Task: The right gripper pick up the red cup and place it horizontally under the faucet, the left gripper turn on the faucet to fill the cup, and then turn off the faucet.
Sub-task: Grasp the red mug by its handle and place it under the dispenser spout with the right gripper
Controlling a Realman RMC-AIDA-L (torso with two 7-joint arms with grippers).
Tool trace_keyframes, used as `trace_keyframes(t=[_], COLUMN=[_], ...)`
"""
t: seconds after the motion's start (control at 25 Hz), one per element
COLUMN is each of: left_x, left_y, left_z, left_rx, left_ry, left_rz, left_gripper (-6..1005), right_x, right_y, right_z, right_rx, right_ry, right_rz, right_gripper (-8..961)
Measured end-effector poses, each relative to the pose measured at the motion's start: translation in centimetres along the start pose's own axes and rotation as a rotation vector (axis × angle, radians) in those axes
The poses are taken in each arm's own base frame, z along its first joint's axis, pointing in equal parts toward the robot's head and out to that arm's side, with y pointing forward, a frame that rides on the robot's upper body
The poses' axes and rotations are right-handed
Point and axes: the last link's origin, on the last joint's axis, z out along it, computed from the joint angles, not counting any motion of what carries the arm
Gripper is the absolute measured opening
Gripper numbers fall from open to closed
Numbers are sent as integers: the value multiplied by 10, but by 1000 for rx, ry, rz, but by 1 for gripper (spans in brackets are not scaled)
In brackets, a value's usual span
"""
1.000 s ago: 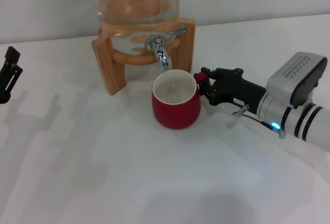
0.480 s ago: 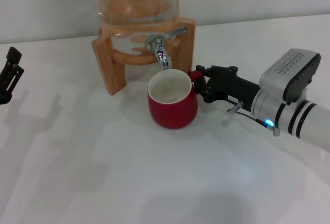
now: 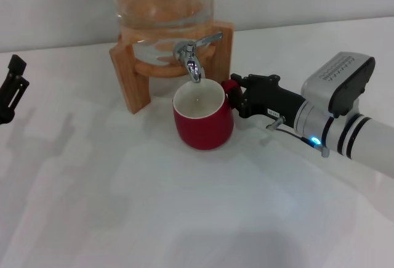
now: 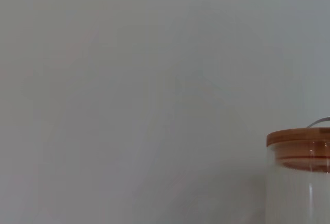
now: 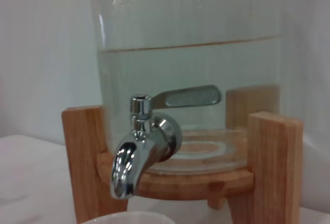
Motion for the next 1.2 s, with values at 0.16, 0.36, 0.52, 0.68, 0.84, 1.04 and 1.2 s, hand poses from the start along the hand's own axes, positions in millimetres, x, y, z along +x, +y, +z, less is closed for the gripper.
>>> trace_keyframes(t=[0.16, 0.36, 0.52, 0.68, 0.84, 1.04, 1.2], left_x=[0, 0, 0, 0, 0, -1, -1], left_y=[0, 0, 0, 0, 0, 0, 0], left_z=[0, 0, 0, 0, 0, 0, 0], left_rx=[0, -1, 0, 1, 2, 3, 2], left_ry=[1, 2, 1, -1, -3, -5, -6], left_rz=[0, 0, 0, 0, 0, 0, -1], left_gripper=[859, 859, 859, 859, 859, 859, 859], right_x=[-2, -2, -3, -3, -1, 0, 1], right_y=[-2, -6, -8, -8, -8, -7, -7], right_z=[2, 2, 3, 2, 1, 1, 1], right_rx=[14, 35, 45, 47, 44, 40, 41], right_ry=[1, 3, -1, -1, 5, 9, 14], right_rz=[7, 15, 20, 20, 17, 13, 15], right_gripper=[206, 205, 205, 205, 205, 211, 224])
